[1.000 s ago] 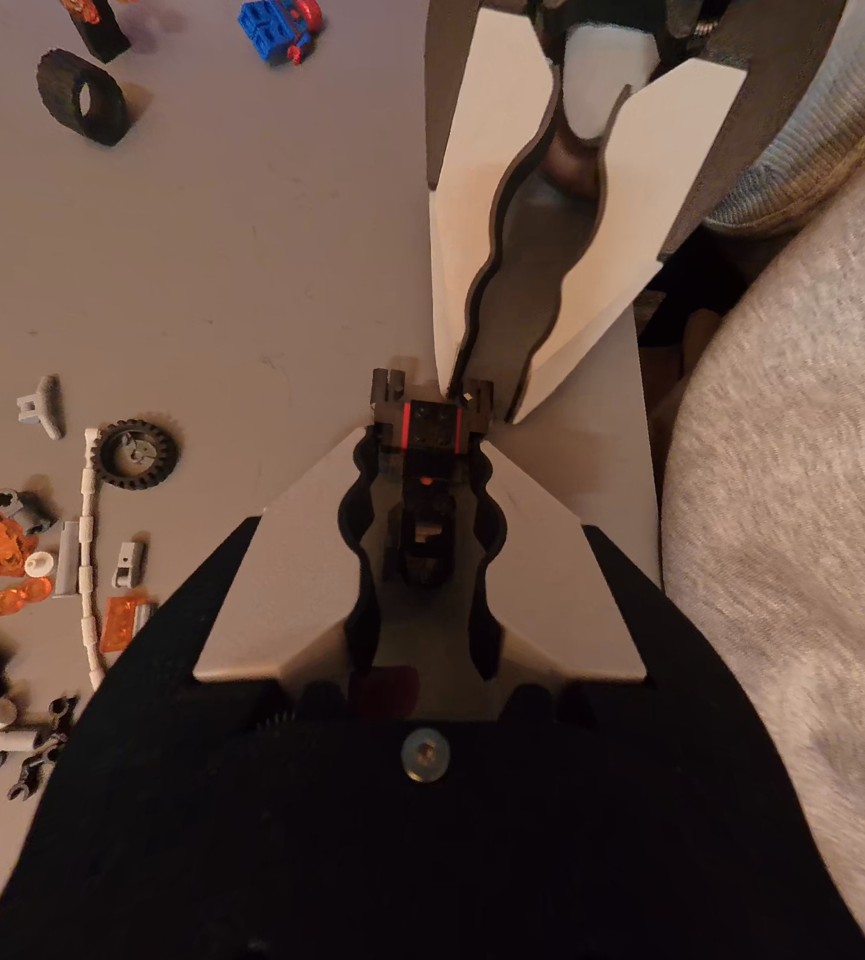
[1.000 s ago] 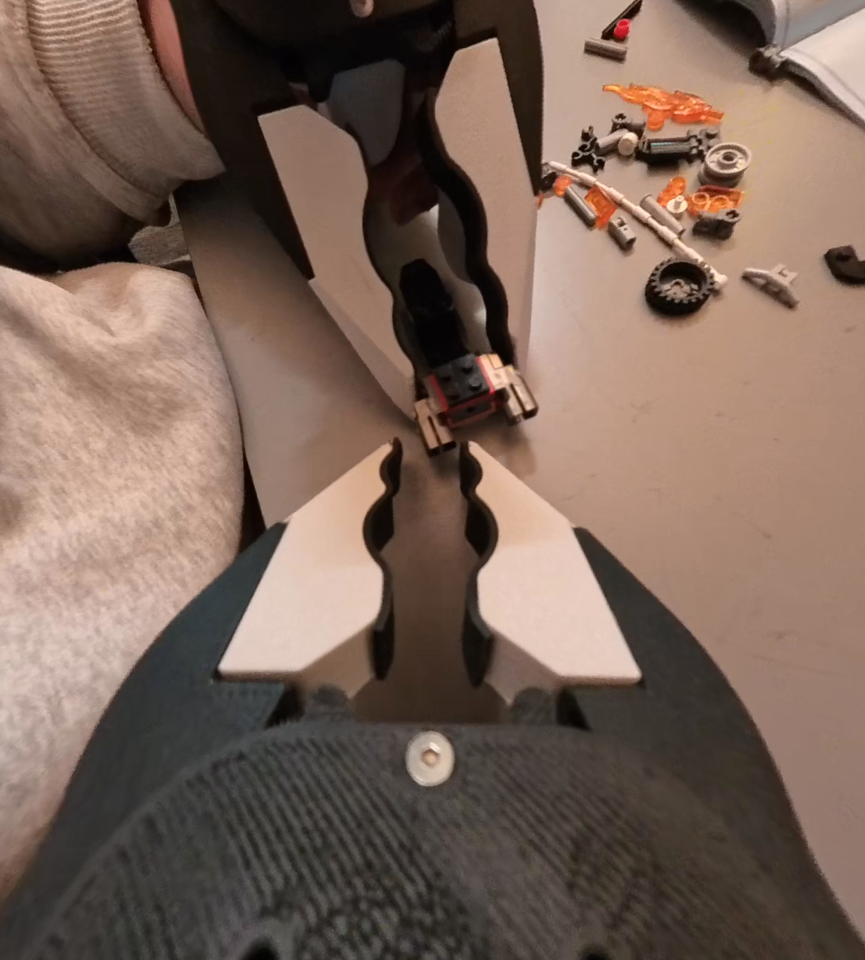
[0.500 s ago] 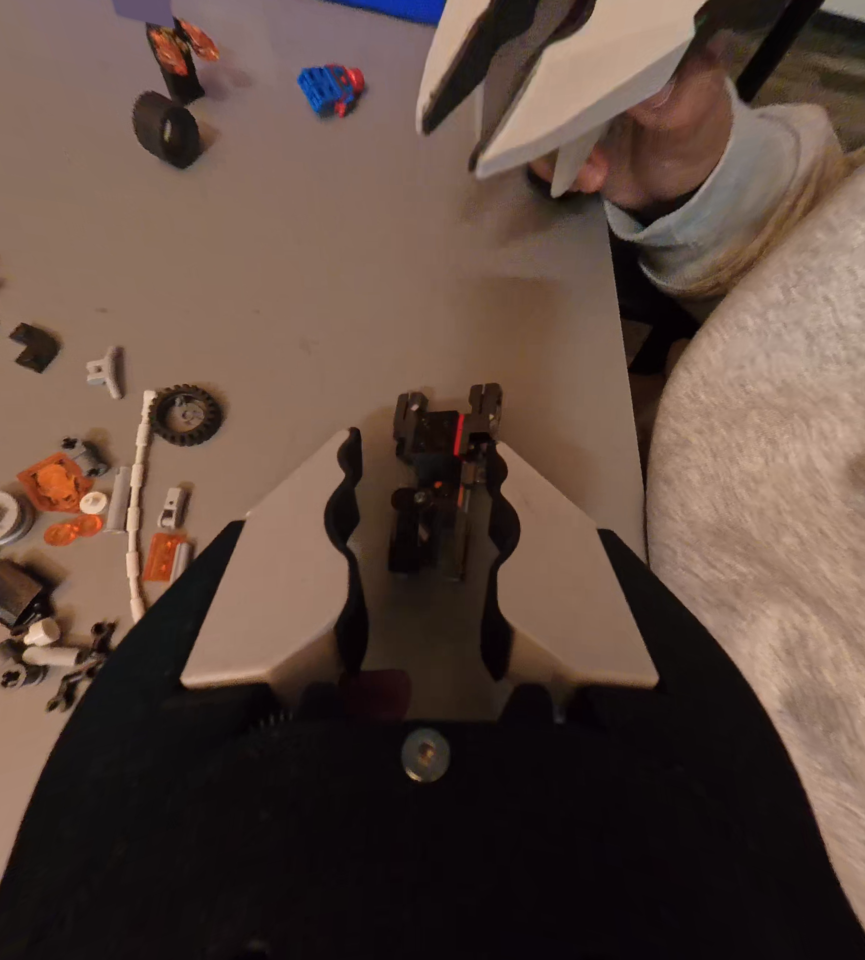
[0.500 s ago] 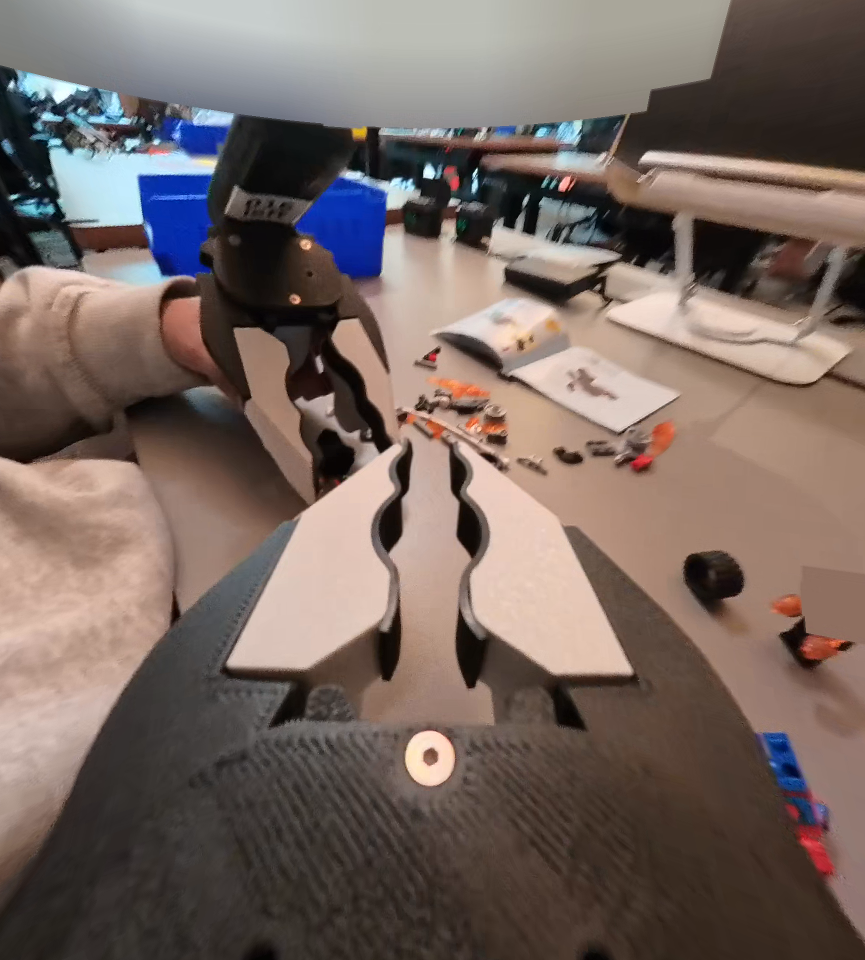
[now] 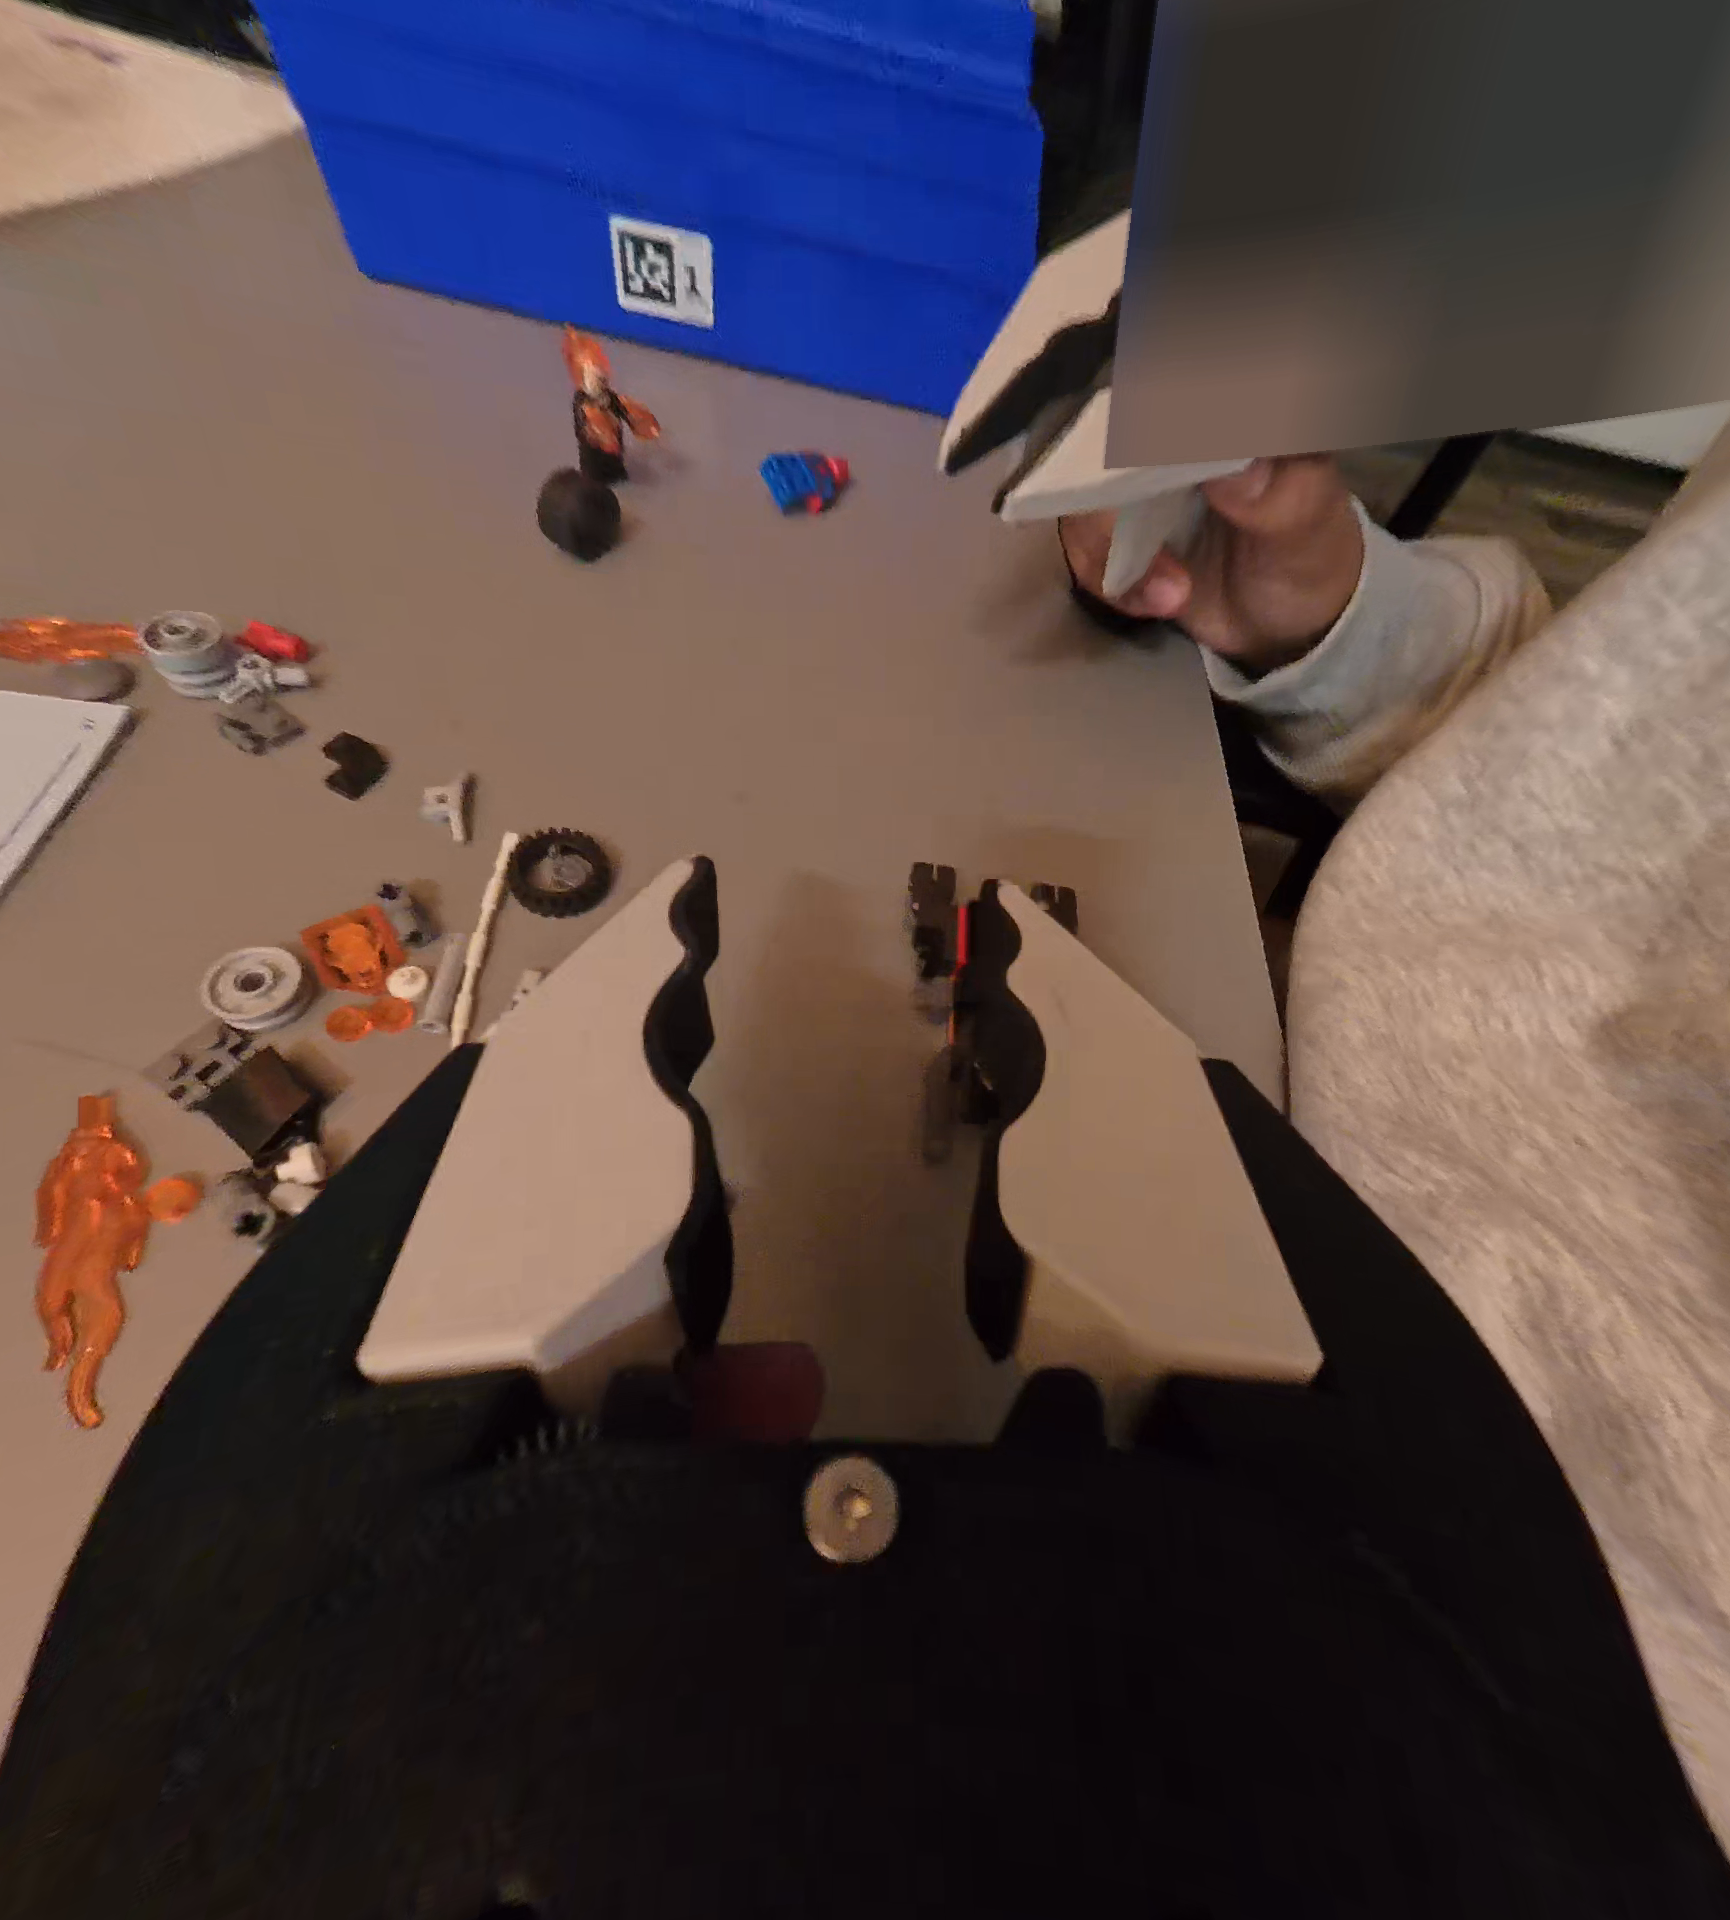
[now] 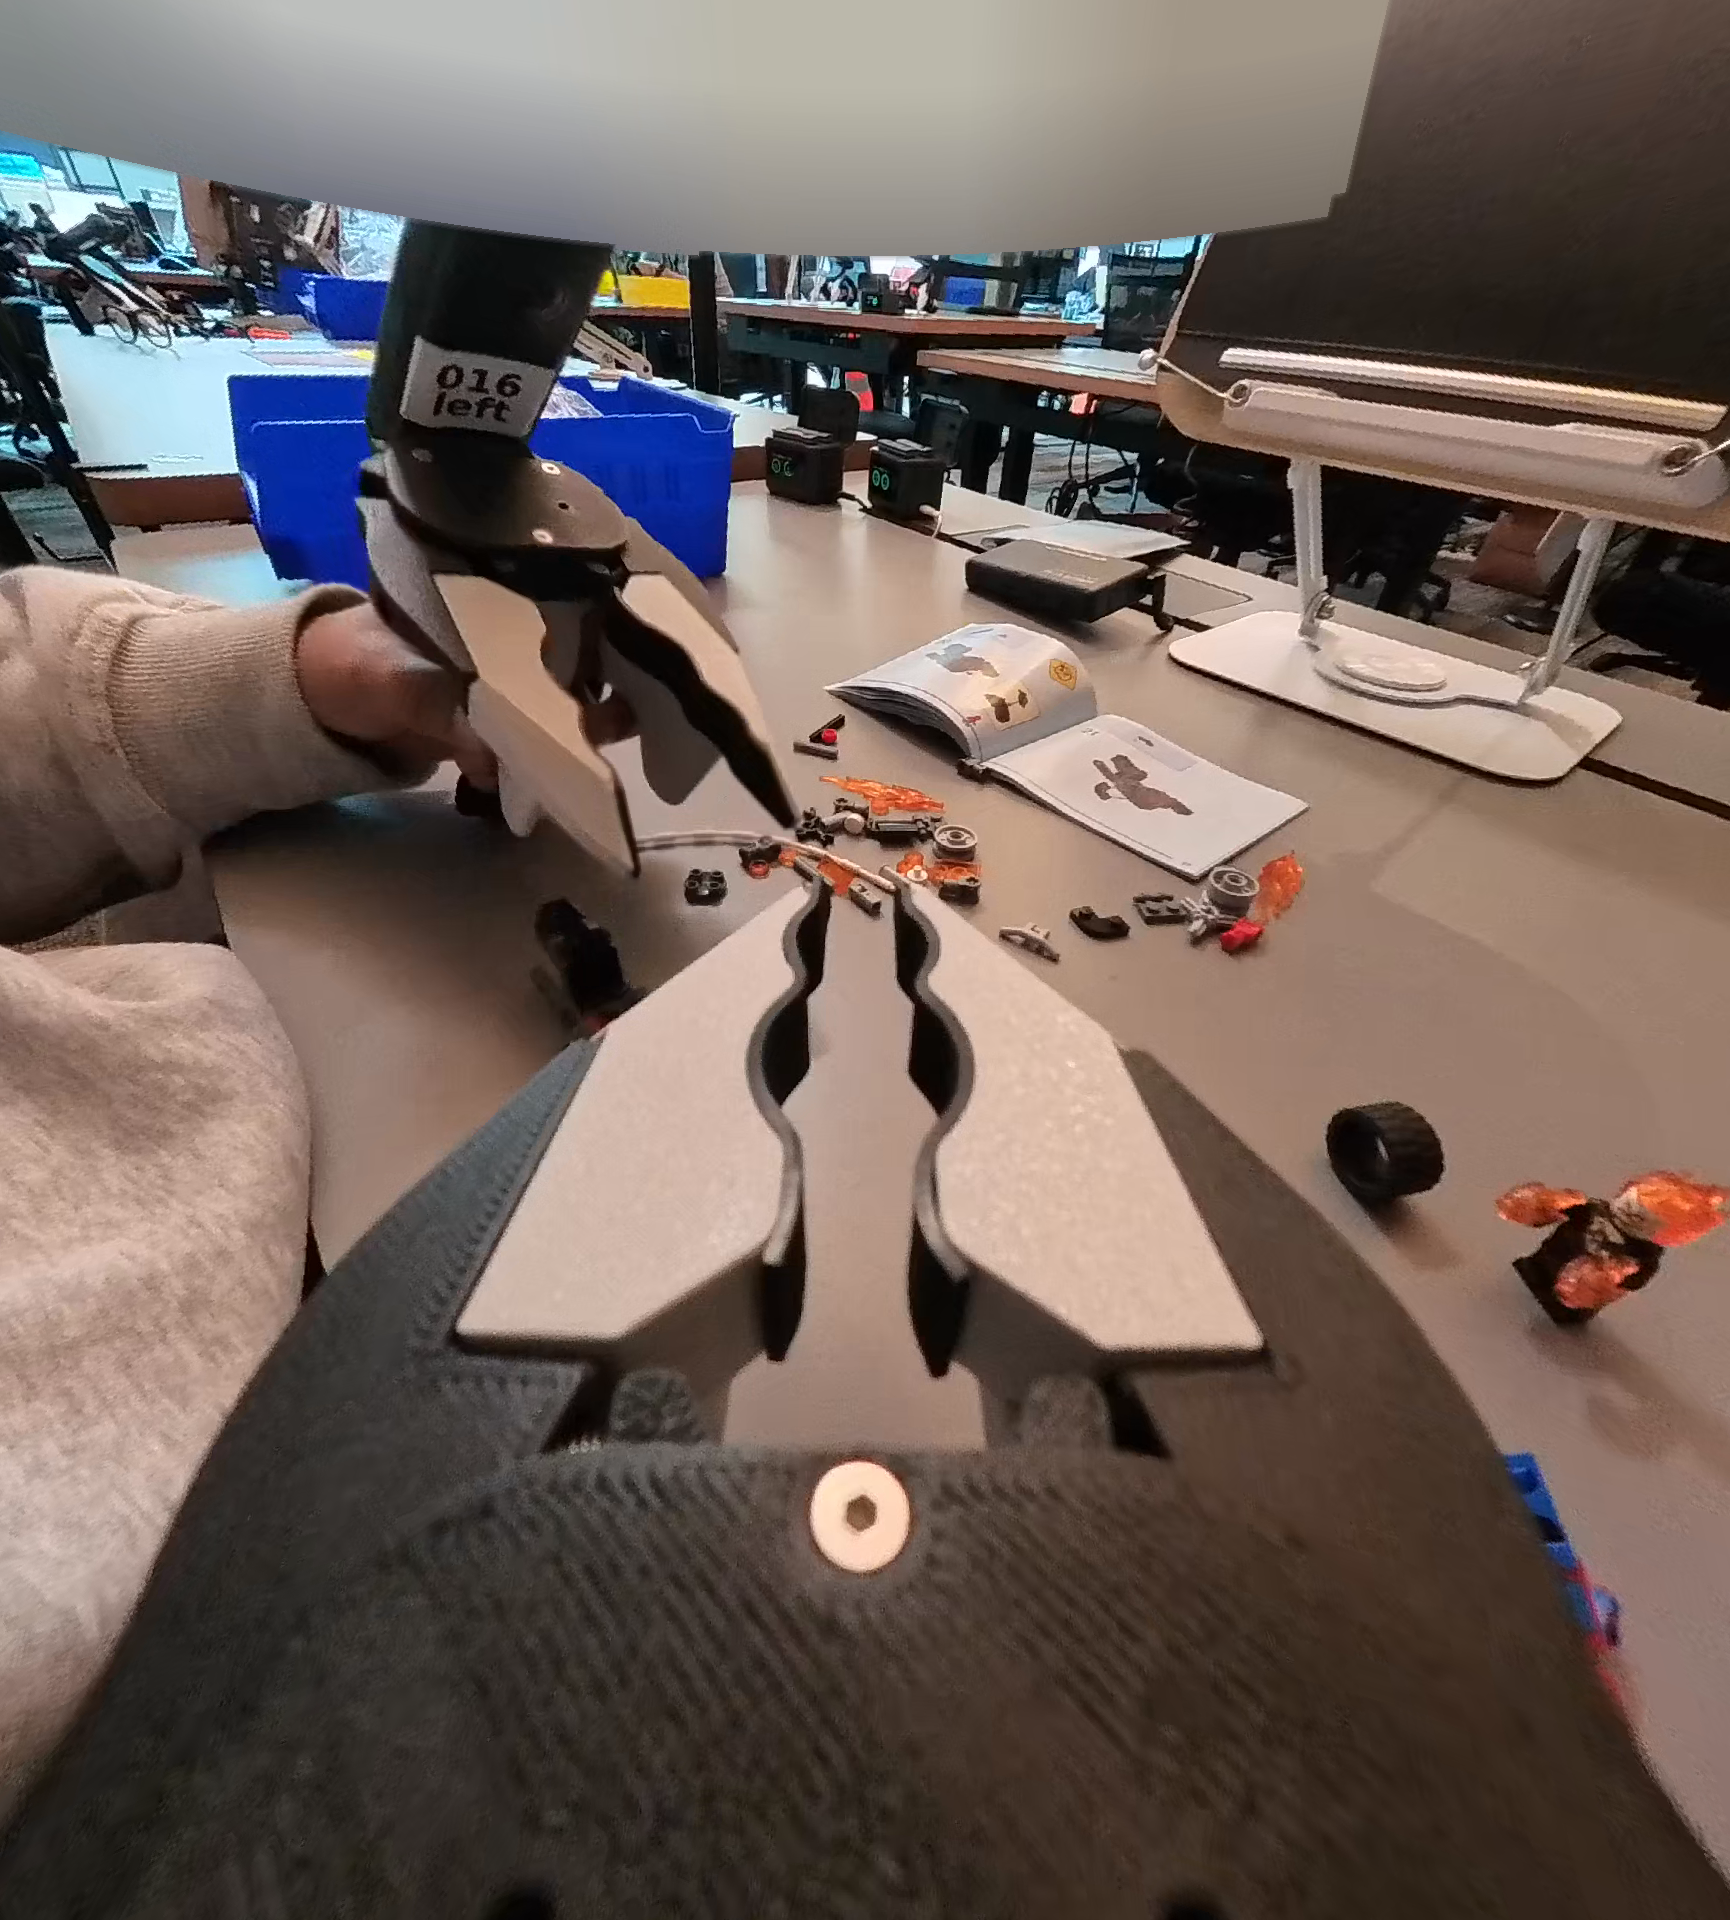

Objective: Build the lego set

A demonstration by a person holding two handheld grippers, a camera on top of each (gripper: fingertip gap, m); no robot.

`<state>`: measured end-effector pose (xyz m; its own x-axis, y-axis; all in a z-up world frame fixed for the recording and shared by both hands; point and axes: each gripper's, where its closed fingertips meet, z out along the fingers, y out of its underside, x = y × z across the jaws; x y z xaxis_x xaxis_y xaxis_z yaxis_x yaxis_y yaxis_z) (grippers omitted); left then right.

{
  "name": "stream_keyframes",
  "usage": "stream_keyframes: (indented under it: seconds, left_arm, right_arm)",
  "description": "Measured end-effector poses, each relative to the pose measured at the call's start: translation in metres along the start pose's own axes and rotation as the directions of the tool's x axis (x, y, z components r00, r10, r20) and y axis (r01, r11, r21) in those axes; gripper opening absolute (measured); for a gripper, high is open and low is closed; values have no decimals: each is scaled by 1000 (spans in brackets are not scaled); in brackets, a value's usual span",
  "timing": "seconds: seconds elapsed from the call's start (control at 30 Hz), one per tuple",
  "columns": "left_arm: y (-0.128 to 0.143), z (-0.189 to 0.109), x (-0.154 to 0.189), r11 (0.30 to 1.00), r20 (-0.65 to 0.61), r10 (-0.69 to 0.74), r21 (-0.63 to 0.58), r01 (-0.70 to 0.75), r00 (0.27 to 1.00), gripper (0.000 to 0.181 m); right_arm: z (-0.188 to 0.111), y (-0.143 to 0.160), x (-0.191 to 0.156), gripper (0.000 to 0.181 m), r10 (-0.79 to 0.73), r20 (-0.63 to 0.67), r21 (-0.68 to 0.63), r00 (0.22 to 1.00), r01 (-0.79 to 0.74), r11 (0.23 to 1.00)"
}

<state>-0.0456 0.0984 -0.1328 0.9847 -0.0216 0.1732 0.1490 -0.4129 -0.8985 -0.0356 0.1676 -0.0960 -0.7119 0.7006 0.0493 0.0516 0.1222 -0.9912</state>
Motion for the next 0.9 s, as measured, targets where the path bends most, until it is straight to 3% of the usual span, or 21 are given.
stream_keyframes:
  seconds: [0.27,0.67,0.9]
  left_arm:
    - [6,5,0,999,2,8,-39,-8,1000,49]
    - [6,3,-18,993,29,-120,-7,120,992,48]
    - [3,0,-33,994,123,-113,21,111,986,45]
  right_arm:
    - [0,0,1,12,7,-3,-2,1000,-7,1000]
    - [3,3,0,12,-26,-21,-19,999,25,999]
    - [5,5,0,13,-33,-28,-38,999,32,999]
